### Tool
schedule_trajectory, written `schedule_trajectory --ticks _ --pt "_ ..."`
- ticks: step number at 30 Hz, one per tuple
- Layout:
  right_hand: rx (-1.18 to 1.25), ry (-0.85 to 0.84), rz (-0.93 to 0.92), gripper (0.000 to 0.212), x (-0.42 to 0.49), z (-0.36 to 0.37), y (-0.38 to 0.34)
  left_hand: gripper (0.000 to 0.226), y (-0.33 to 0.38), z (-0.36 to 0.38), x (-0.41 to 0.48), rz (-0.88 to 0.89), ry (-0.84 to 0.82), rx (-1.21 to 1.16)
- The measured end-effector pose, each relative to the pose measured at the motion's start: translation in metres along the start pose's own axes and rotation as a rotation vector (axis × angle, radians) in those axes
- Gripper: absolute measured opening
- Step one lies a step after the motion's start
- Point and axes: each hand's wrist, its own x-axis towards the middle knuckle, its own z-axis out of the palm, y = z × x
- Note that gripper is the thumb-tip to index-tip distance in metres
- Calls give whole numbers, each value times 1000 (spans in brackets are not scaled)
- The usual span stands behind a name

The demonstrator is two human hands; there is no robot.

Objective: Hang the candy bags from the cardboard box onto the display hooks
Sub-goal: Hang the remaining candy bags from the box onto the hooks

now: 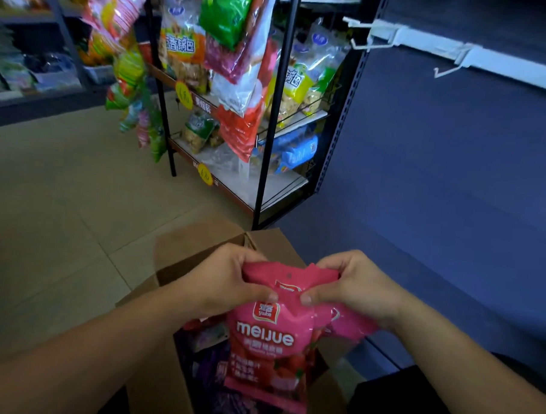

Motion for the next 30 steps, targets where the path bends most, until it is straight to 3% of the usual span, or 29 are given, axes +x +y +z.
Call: schedule_trajectory --ticks 4,9,15,19,23,27,30 --pt "16 57 -20 15 7 -6 -4 15 9 0 6 -20 84 53" --pt "-40 48 -129 25 9 -37 -6 13 21 -8 9 -8 141 -78" --pt "-44 221 -213 6 18 -48 -10 10 29 -22 8 86 206 -156" --pt "118 359 -311 19 13 -52 -21 7 41 -37 8 149 289 -62" --pt "301 469 -363 17 2 -51 -31 6 57 -42 2 191 323 8" --pt "303 552 -360 8 -15 -49 -39 14 77 -29 0 208 335 78" --pt "244 623 -363 4 -27 -61 -58 19 99 -25 6 275 365 258"
